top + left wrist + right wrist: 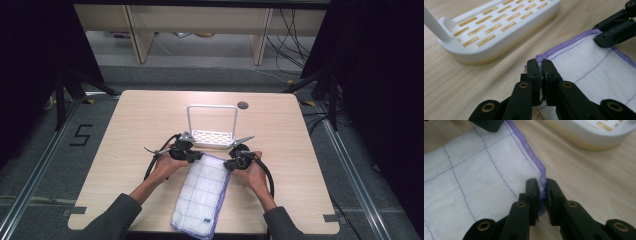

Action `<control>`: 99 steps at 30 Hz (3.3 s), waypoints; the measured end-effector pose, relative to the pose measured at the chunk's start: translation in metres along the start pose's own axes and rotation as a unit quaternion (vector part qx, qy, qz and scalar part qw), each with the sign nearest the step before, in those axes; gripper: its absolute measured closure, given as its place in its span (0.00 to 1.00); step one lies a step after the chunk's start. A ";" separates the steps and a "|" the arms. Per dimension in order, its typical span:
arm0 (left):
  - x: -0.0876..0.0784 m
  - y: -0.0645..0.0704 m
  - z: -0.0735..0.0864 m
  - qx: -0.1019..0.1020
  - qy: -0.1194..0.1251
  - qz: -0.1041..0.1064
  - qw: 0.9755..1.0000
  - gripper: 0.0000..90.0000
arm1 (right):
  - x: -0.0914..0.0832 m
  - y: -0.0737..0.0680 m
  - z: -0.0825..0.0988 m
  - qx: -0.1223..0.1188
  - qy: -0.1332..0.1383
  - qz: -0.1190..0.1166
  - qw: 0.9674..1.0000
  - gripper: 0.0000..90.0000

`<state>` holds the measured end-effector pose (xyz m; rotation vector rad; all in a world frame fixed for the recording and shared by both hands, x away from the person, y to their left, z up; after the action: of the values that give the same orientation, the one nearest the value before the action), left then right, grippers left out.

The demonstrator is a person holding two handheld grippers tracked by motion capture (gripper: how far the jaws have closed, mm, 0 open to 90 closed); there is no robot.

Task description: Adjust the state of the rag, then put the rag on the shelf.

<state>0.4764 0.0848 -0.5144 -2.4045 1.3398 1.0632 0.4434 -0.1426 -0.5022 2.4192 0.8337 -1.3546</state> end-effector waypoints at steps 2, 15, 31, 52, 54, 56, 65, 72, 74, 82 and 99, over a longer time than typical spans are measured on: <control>-0.002 -0.002 0.000 -0.001 0.006 -0.002 1.000 0.95 | 0.002 0.003 -0.003 -0.021 0.017 -0.006 1.000 0.93; -0.025 -0.012 -0.002 -0.008 0.037 -0.018 0.999 0.95 | -0.001 0.003 -0.030 -0.036 0.044 -0.016 0.998 0.94; -0.058 -0.004 -0.007 -0.010 0.081 -0.006 0.997 0.95 | -0.031 -0.012 -0.039 -0.046 0.082 -0.020 0.995 0.94; -0.098 0.029 -0.021 0.032 0.119 0.020 0.992 0.95 | -0.069 -0.027 -0.037 -0.078 0.132 -0.028 0.988 0.94; -0.101 0.029 -0.021 0.030 0.119 0.015 0.992 0.95 | -0.072 -0.029 -0.036 -0.063 0.123 -0.030 0.990 0.94; -0.102 0.030 -0.022 0.026 0.126 0.014 0.992 0.95 | -0.072 -0.029 -0.036 -0.072 0.129 -0.026 0.989 0.94; -0.116 0.030 -0.028 0.028 0.135 0.008 0.990 0.95 | -0.089 -0.031 -0.042 -0.077 0.148 -0.041 0.985 0.94; -0.126 0.032 -0.034 0.029 0.143 0.010 0.989 0.95 | -0.105 -0.034 -0.042 -0.084 0.167 -0.044 0.981 0.94; -0.130 0.034 -0.038 0.034 0.150 0.012 0.988 0.95 | -0.114 -0.036 -0.041 -0.086 0.170 -0.037 0.981 0.94; -0.144 0.041 -0.059 0.049 0.162 0.010 0.985 0.95 | -0.138 -0.040 -0.046 -0.104 0.203 -0.032 0.973 0.94; -0.168 0.032 -0.102 0.036 0.174 0.004 0.984 0.95 | -0.175 -0.025 -0.088 -0.088 0.231 -0.018 0.969 0.94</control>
<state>0.4449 0.1291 -0.3223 -2.6155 1.4614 0.6007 0.4197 -0.1442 -0.3063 2.6178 1.0560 -0.6878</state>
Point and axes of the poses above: each handheld gripper's, and its own axes: x roughly forward along the jaws, z roughly out of its underside, y roughly to its right, the point moved 1 cm from there along x, roughly forward along the jaws, and after that the axes turned 4 degrees about z, right-handed, at the moved point
